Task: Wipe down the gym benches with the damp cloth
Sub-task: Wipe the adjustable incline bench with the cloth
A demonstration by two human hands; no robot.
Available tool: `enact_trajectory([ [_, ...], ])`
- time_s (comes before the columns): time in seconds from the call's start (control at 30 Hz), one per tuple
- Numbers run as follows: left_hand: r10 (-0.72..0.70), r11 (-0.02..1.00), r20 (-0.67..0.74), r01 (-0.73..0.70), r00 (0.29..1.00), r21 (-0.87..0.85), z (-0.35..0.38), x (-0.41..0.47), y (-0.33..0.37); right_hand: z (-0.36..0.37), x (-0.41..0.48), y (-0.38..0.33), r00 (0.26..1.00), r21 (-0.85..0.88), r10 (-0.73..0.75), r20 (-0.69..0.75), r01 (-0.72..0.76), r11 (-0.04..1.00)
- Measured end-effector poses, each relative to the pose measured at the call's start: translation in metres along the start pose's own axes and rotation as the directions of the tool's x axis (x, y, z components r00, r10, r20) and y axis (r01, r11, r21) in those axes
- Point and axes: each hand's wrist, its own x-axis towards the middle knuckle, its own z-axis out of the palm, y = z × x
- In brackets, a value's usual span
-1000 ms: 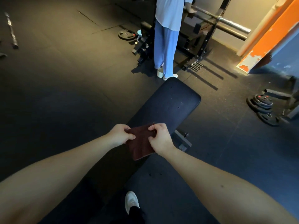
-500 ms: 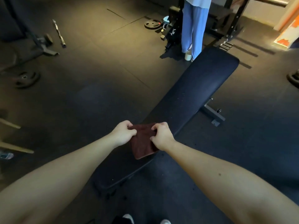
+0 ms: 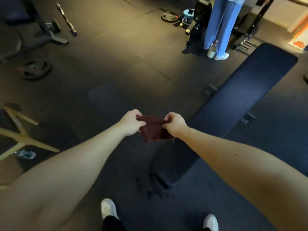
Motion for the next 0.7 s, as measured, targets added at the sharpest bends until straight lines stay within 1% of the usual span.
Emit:
enact_trajectory([
  [0.07,-0.008,1.000,0.032,0.008,0.999,0.013,-0.052,0.003,-0.023,0.035,0.000,-0.040,0.999,0.056,0.046,-0.026,-0.045,0.997],
  [0.13,-0.017,0.998,0.095,0.012,0.995,0.062,-0.094,0.009,-0.036,0.060,0.003,-0.075,0.996,0.118,0.085,-0.029,-0.081,0.990],
  [0.23,-0.029,0.996,0.152,0.015,0.988,0.092,-0.137,0.031,-0.043,0.075,0.015,-0.119,0.996,0.242,0.078,-0.045,-0.065,0.968],
  [0.33,-0.048,0.999,0.156,0.047,0.987,0.008,-0.164,0.062,-0.045,0.070,0.033,-0.150,0.997,0.319,0.054,-0.059,-0.033,0.947],
  [0.43,-0.071,0.995,0.233,0.085,0.970,-0.051,-0.181,0.103,-0.033,0.055,0.060,-0.172,0.994,0.373,0.044,-0.105,-0.002,0.928],
  [0.47,-0.053,0.997,0.254,0.067,0.966,-0.046,-0.185,0.117,-0.026,0.049,0.071,-0.176,0.990,0.379,0.051,-0.135,0.004,0.925],
  [0.53,-0.010,0.998,0.249,0.024,0.969,-0.054,-0.189,0.150,-0.009,0.038,0.093,-0.177,0.977,0.426,0.104,-0.185,-0.016,0.905],
  [0.6,0.034,0.997,0.263,-0.014,0.964,-0.080,-0.191,0.186,0.013,0.024,0.120,-0.171,0.955,0.548,0.196,-0.221,-0.044,0.835],
  [0.7,0.110,0.994,0.302,-0.101,0.947,-0.046,-0.192,0.244,0.055,0.002,0.166,-0.159,0.921,0.769,0.327,-0.211,-0.051,0.638],
])
